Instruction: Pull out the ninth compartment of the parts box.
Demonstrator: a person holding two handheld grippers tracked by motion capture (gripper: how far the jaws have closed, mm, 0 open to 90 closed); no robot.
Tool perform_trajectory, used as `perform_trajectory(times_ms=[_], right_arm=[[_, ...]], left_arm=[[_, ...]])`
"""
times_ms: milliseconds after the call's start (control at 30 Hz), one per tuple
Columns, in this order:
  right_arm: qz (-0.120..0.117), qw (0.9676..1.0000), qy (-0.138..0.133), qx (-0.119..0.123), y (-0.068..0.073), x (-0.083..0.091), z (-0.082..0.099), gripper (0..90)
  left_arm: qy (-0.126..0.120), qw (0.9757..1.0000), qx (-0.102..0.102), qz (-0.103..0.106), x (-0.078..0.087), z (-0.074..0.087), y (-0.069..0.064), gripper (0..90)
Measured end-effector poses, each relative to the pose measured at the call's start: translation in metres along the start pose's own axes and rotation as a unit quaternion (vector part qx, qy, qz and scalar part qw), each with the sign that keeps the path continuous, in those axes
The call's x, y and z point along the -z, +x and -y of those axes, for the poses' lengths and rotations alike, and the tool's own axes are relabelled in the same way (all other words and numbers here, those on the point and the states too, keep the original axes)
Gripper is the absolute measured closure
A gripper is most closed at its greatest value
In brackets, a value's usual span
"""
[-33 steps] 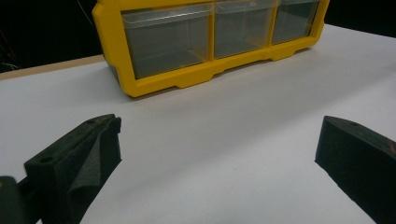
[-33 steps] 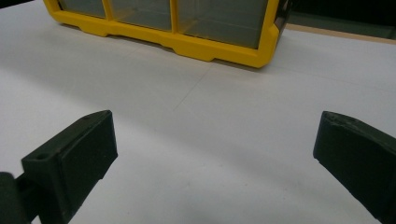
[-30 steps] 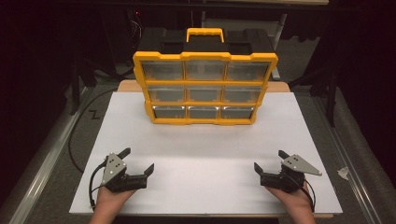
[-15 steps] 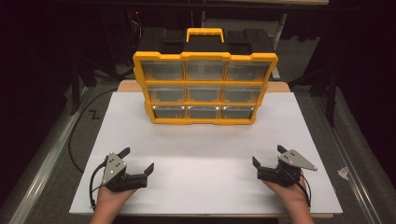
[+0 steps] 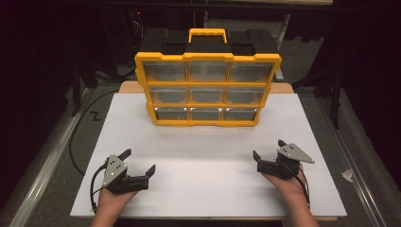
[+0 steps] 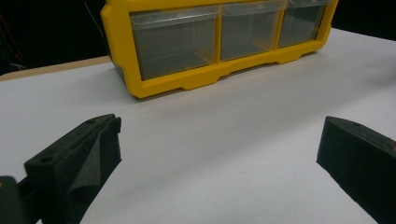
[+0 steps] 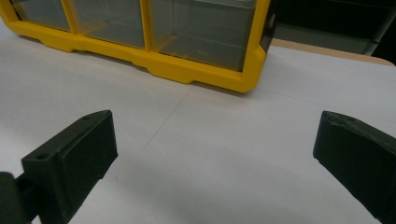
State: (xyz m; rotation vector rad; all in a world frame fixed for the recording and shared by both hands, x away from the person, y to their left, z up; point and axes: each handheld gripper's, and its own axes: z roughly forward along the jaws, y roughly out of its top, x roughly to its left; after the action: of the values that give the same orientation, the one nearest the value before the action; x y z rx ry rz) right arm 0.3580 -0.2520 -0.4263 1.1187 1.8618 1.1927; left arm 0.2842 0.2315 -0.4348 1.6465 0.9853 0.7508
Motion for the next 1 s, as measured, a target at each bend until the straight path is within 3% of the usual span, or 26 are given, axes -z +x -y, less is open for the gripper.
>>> perform_trajectory(times_ms=[167, 633, 1000], right_arm=[[0.005, 0.9999, 0.000, 0.009, -0.002, -0.009, -0.003, 0.9], [0.030, 0.9990, 0.027, 0.020, -0.006, -0.043, -0.012, 1.1], [0.035, 0.9984, 0.023, 0.038, -0.007, -0.039, -0.014, 1.0]], left_arm=[[-0.007, 0.9999, 0.005, -0.006, 0.001, 0.001, 0.002, 0.1], [0.003, 0.9999, 0.009, -0.011, 0.001, 0.003, 0.005, 0.1], [0.012, 0.9998, 0.011, -0.014, 0.001, 0.003, 0.004, 0.1]])
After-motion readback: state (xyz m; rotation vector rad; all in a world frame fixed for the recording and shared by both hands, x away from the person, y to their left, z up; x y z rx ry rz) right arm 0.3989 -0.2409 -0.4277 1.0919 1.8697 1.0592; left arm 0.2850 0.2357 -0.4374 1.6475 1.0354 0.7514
